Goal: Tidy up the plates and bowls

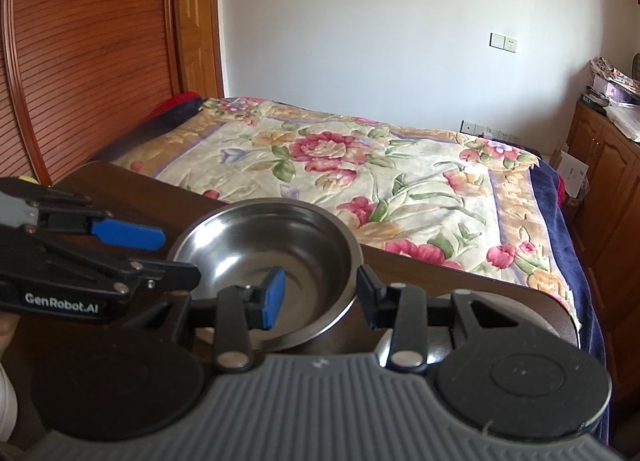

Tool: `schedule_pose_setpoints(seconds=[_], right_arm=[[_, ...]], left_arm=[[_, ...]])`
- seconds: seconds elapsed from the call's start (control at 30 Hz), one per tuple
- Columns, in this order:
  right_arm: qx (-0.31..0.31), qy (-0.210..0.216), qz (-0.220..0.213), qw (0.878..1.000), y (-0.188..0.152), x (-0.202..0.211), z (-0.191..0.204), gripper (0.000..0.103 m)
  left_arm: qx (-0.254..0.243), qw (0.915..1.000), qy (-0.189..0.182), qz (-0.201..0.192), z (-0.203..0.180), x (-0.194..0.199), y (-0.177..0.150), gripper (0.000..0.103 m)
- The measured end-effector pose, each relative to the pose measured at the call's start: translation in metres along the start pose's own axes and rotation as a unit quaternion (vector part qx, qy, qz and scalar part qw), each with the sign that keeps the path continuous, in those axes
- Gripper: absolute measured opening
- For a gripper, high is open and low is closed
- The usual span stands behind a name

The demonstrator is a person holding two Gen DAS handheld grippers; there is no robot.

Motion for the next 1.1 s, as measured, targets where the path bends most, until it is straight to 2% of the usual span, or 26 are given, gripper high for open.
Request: schedule_pose_setpoints(seconds=[0.07,0.13,0.23,0.33,0.4,0.57,0.73,0.9,1.1], right_arm=[[-0.003,-0.001,0.002,1.000,-0.001,-0.002,-0.002,0.042],[-0.004,-0.004,0.005,1.000,-0.002,-0.005,-0.004,0.042],[-0.015,-0.002,0.012,1.000,-0.004,-0.010,-0.006,0.040],[-0.025,0.001,0.017,1.000,-0.006,-0.012,-0.006,0.035],[-0.023,-0.002,0.018,1.000,-0.006,-0.012,-0.005,0.029],[-0.028,0.002,0.026,0.999,-0.010,-0.013,-0.004,0.022],[-0.024,0.007,0.031,0.999,-0.013,-0.014,0.000,0.021],[-0.041,0.010,0.027,0.999,-0.011,-0.011,0.001,0.015],[-0.053,0.009,0.006,0.999,0.000,0.006,-0.002,0.014]], left_arm=[[-0.002,1.0000,-0.002,0.000,0.000,0.000,0.000,0.063],[-0.006,1.0000,-0.004,0.002,-0.001,-0.001,-0.001,0.057],[-0.005,1.0000,-0.002,0.002,-0.001,-0.002,-0.002,0.057],[-0.001,1.0000,0.001,0.004,0.001,-0.002,-0.004,0.056],[0.000,1.0000,0.002,0.006,0.001,-0.003,-0.006,0.055],[0.007,0.9999,0.000,0.012,0.003,-0.005,-0.009,0.052],[0.010,0.9999,0.004,0.010,0.004,0.003,-0.008,0.047],[0.017,0.9998,-0.005,-0.003,0.002,0.018,0.003,0.044],[0.004,0.9994,-0.015,-0.030,-0.013,0.044,0.018,0.044]])
Point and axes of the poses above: each gripper's, at about its wrist camera, not at the fingertips, and x roughly against the way its jaws point, z to its left, y to its top, the point moved 9 cm from there along -x, roughly the way its jaws point, and after that the axes turned 15 degrees about -z, right-handed, at the moved point
